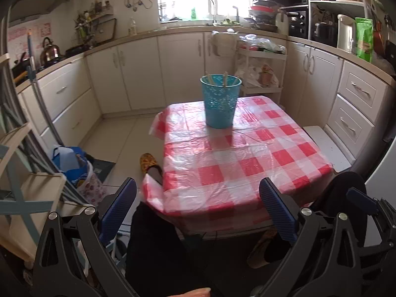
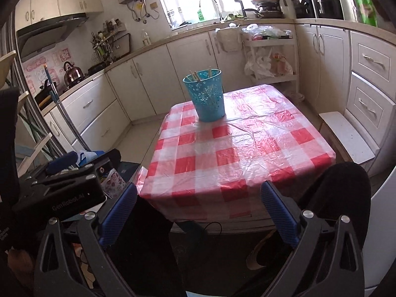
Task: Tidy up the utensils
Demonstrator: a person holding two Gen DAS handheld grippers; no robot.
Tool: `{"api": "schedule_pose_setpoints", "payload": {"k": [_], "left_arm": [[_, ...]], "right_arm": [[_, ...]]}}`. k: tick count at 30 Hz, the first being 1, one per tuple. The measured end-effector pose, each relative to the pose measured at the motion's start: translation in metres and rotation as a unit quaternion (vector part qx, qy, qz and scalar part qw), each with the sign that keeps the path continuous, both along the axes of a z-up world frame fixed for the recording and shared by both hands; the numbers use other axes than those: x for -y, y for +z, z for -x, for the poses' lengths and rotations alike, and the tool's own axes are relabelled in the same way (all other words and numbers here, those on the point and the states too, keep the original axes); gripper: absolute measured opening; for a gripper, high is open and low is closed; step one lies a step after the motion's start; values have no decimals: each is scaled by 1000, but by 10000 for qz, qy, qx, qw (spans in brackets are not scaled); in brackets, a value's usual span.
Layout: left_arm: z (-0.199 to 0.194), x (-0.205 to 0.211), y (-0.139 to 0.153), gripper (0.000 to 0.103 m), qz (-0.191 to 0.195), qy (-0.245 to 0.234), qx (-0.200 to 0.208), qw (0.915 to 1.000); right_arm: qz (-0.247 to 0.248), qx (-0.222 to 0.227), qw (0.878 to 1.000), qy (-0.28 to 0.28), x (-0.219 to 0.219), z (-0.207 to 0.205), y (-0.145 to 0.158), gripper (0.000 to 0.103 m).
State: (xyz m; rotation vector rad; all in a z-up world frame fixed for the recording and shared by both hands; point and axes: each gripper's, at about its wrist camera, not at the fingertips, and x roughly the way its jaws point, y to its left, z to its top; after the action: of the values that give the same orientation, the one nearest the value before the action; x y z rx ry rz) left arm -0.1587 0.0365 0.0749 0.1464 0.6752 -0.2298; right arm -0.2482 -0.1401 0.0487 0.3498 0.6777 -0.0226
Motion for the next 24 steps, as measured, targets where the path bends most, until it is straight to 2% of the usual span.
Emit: {"api": "schedule_pose_setpoints", "payload": {"k": [7,18,24], "left_arm": [[18,-6,-3,95,224,-136,-52,9996],[41,2,8,95,46,-73,222,9997],[44,2,12,95,63,-77,291,9995]], "right_arm": [[200,218,9995,-140,-6,27,4,96],[184,347,9983,-428,4,51,6,96],[143,140,9984,-524,11,51,0,96]]}}
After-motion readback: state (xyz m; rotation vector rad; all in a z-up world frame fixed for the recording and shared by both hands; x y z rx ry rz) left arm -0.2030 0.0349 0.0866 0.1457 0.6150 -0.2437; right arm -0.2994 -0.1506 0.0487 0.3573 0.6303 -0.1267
